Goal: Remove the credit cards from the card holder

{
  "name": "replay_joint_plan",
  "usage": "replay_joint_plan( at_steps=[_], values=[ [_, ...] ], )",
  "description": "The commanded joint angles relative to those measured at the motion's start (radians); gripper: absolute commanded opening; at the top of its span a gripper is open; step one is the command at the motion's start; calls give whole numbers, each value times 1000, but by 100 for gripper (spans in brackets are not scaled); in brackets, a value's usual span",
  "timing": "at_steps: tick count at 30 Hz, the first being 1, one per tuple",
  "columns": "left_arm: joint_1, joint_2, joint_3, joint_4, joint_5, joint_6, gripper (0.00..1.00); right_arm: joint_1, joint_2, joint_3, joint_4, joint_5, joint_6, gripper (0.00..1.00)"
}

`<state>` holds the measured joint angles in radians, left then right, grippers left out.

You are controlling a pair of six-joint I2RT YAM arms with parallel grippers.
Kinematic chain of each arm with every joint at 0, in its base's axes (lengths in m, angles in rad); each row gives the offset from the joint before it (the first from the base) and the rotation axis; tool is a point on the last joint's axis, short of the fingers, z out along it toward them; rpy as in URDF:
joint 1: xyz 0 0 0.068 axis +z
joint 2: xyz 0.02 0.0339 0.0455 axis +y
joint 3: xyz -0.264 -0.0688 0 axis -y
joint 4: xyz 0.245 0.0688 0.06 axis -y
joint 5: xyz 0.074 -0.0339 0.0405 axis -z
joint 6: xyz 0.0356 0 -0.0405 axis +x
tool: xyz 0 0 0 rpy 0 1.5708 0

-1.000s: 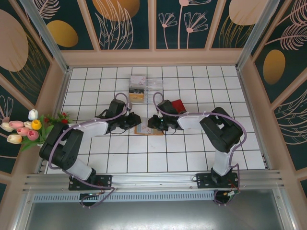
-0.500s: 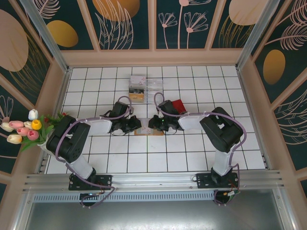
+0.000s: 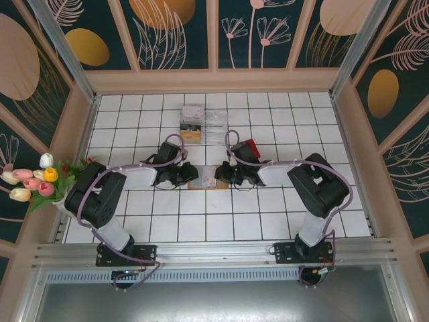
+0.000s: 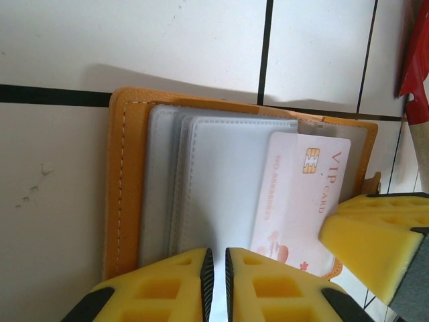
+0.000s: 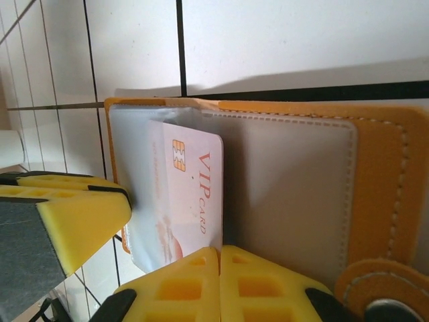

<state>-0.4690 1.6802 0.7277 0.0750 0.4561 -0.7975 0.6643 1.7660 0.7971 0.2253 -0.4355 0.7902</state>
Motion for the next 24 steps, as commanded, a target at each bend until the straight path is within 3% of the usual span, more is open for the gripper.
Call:
replay_joint_plan(
  at_steps=[1,10,18,24],
  values=[
    [5,22,-20,-87,-83,10,18,-5,-21,-14,19,-26,-15,9],
    [4,27,-19,-77,-57,23,17,-6,43,16,51,-71,6,23],
    [4,58,-26,-67,-57,16,17,-5,90,26,81,-89,21,23],
    [4,49,-22,-74,-72,12,17,-14,77,9,94,-83,25,15]
  ],
)
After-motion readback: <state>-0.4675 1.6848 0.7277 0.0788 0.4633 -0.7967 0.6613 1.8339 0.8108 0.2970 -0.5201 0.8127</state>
